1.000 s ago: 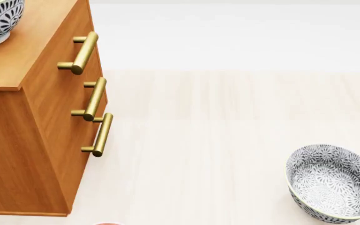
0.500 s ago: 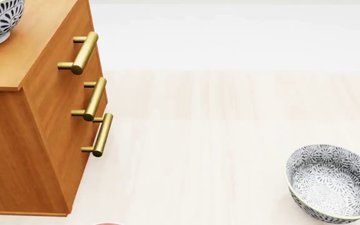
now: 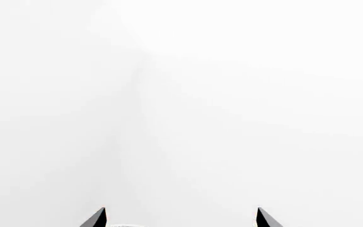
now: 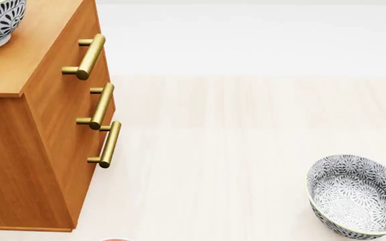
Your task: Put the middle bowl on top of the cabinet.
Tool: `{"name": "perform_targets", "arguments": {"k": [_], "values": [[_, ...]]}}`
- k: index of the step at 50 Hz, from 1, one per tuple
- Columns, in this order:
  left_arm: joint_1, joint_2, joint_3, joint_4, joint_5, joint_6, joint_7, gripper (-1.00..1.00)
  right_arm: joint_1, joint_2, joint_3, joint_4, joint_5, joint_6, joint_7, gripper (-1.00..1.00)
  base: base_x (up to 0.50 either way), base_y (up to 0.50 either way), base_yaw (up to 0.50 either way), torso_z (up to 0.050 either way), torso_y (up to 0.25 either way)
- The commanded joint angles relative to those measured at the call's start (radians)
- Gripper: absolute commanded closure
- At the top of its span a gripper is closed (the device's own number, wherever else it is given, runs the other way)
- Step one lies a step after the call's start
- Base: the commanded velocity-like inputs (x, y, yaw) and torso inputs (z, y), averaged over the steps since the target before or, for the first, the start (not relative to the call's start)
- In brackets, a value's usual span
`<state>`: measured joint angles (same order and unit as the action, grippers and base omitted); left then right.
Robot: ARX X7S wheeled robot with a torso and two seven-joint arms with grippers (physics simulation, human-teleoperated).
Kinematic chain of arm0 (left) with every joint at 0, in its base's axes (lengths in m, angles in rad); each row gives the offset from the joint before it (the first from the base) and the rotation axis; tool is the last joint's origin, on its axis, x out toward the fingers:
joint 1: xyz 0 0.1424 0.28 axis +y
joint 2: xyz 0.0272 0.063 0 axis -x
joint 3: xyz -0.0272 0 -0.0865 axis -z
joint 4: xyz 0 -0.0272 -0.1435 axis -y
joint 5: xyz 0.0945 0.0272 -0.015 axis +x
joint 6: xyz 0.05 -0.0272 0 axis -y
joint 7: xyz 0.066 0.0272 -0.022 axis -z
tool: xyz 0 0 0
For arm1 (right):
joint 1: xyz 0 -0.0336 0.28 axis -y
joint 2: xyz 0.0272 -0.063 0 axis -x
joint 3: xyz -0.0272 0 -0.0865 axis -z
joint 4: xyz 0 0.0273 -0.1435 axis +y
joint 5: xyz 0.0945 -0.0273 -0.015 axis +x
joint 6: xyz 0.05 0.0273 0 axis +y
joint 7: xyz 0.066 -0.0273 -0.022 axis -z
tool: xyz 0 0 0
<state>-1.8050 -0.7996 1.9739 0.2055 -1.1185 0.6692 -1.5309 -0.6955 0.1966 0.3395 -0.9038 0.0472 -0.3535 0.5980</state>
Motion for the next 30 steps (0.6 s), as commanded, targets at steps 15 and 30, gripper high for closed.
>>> {"name": "perform_targets", "arguments": {"k": [15, 30], "values": [[0.303, -0.057, -0.096, 0.092, 0.380, -0.029, -0.026, -1.00, -0.016, -0.009, 0.008, -0.017, 0.005, 0.000, -0.013, -1.00, 0.00, 0.00, 0.00, 0.000, 0.000], [0.551, -0.016, -0.160, -0.042, 0.560, 0.033, -0.022, -1.00, -0.006, -0.007, 0.006, -0.019, 0.005, 0.016, -0.018, -1.00, 0.00, 0.00, 0.00, 0.000, 0.000]]}}
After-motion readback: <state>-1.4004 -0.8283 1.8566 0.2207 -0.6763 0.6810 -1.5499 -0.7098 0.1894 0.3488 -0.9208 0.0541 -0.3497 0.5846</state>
